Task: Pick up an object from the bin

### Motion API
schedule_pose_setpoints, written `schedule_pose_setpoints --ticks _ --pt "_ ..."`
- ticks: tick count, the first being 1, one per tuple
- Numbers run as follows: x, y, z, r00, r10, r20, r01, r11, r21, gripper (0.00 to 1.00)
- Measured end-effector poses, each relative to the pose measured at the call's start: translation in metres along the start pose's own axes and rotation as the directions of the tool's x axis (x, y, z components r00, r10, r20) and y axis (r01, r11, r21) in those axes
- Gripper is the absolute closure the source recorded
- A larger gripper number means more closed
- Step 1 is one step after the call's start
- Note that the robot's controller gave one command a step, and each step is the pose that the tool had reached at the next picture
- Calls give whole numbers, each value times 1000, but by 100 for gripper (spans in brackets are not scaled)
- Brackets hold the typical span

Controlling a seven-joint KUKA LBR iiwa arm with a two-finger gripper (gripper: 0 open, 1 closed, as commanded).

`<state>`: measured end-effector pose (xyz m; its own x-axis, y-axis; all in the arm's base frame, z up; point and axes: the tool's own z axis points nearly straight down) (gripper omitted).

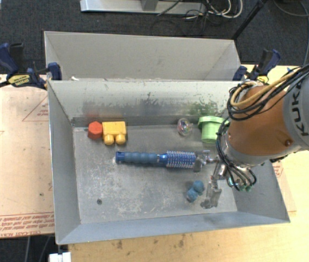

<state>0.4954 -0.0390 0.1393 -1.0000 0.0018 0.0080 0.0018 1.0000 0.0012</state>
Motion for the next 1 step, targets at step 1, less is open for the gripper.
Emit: schedule_pose_setpoints --ticks 1 --pt "-17 -22 71 986 -164 5 164 986 1 0"
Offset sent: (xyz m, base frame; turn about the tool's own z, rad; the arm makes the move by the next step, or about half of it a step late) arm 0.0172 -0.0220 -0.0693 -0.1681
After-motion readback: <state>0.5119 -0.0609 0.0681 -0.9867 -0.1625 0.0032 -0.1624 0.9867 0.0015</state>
